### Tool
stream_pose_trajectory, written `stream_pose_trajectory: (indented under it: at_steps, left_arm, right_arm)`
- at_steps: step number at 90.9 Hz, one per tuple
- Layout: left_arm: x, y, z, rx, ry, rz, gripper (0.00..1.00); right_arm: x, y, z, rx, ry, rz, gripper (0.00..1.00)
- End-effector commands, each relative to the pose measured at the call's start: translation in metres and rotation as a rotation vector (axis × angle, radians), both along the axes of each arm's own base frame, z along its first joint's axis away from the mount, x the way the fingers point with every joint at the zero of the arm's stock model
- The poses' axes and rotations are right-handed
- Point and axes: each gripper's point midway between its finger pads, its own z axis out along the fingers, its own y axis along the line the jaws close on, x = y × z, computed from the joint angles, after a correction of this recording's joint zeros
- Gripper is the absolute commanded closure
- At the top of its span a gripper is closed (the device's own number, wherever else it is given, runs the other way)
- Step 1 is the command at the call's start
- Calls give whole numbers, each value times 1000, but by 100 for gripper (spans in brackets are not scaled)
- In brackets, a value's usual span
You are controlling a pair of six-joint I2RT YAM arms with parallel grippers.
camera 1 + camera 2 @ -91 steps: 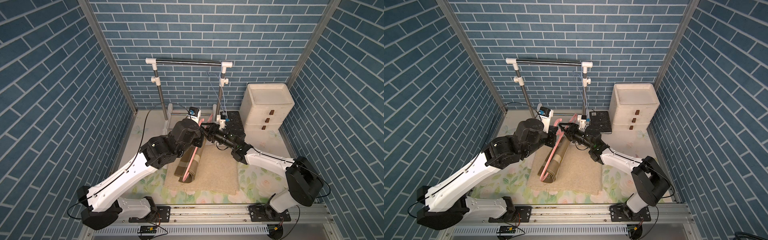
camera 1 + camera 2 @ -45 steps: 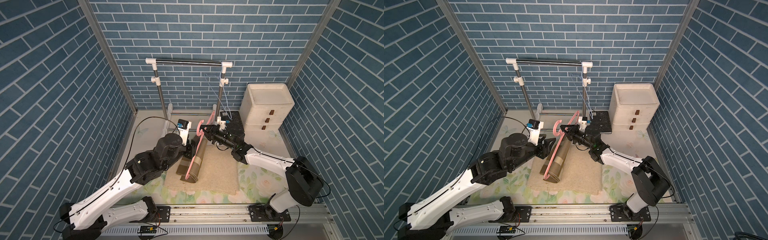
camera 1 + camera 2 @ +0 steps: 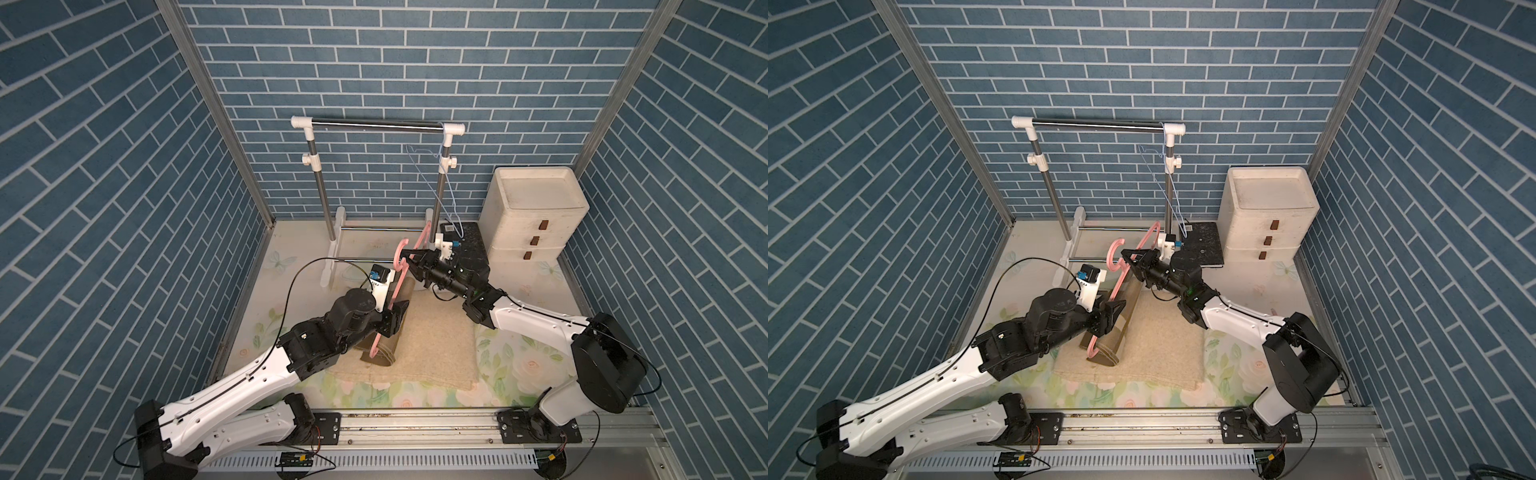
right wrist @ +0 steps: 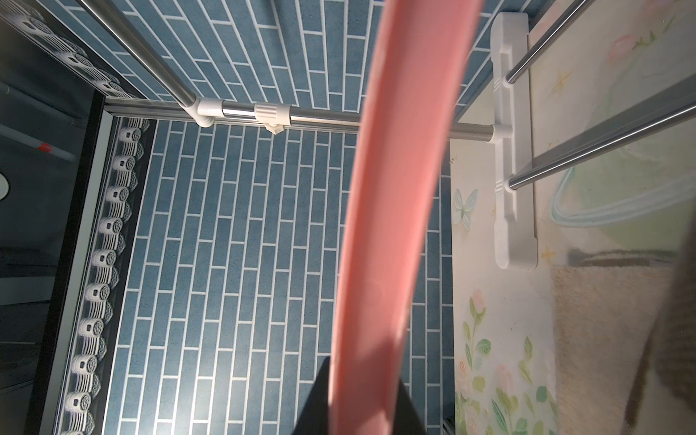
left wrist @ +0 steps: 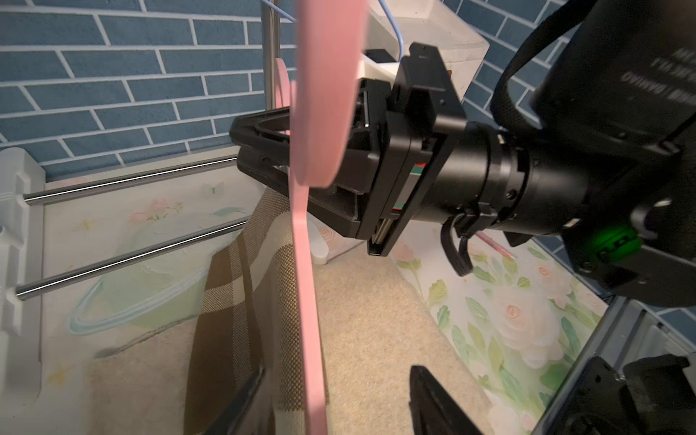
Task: Hang the scarf on the hanger
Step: Place the hanger at the clothesline.
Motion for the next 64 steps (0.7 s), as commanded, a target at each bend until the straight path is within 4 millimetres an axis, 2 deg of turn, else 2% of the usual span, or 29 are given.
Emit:
stream_pose_trajectory:
  at_steps: [1,15,32,42,55,64]
  left_arm:
    - [10,10,7,0,-54,63,49]
    - [8,10,7,-16,-56,58,75]
    - [7,9,7,11,-48,47,97]
    - [9,13,21,-1,-66,68,100]
    - [13,28,49,-5,-92,143,100]
    - [14,38,70,-7,-105,187,100]
  right_arm:
    - [-2,-10,39,80,-78,-22,98]
    - [-2,-11,39,84,-77,-26,98]
    - [-3,-11,43,102,-84,-17,94]
    - [-5,-12,47,94,-111,-16,86]
    - [-7,-16,51,52,-149,-18,65]
    - [-8,-21,48,13,-162,-24,56]
